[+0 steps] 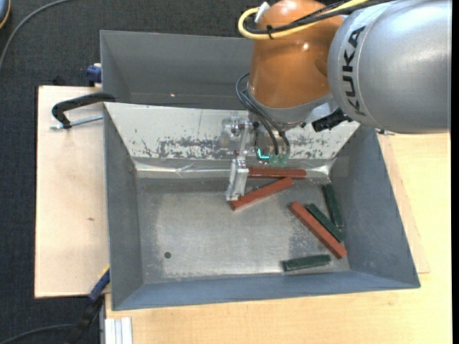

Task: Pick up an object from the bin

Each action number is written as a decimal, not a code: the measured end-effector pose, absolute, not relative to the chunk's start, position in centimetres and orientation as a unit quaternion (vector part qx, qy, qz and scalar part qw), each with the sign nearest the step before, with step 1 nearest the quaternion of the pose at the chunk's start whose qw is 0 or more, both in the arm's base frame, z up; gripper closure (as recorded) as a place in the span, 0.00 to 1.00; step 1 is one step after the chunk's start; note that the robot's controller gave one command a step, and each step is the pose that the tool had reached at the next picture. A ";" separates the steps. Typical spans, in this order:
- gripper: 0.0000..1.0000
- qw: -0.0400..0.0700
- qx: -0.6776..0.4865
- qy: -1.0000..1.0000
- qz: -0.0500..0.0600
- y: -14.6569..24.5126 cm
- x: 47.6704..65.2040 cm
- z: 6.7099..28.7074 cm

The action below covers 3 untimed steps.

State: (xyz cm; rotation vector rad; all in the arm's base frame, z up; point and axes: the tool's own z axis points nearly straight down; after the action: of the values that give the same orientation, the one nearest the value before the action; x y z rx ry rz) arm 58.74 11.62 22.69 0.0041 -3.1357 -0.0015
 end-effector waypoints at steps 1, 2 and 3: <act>0.00 0.004 -0.107 -0.994 0.000 7.3 56.3 8.0; 0.00 -0.004 0.115 -0.993 0.000 2.0 59.3 7.2; 1.00 -0.003 0.114 -0.993 -0.001 2.1 59.2 7.1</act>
Offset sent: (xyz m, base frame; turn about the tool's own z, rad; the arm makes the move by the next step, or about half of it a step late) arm -0.0230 -0.0435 -0.1431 0.2171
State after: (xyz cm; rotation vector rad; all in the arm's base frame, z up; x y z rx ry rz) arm 59.22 2.06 7.11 0.3594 -3.1263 -0.0024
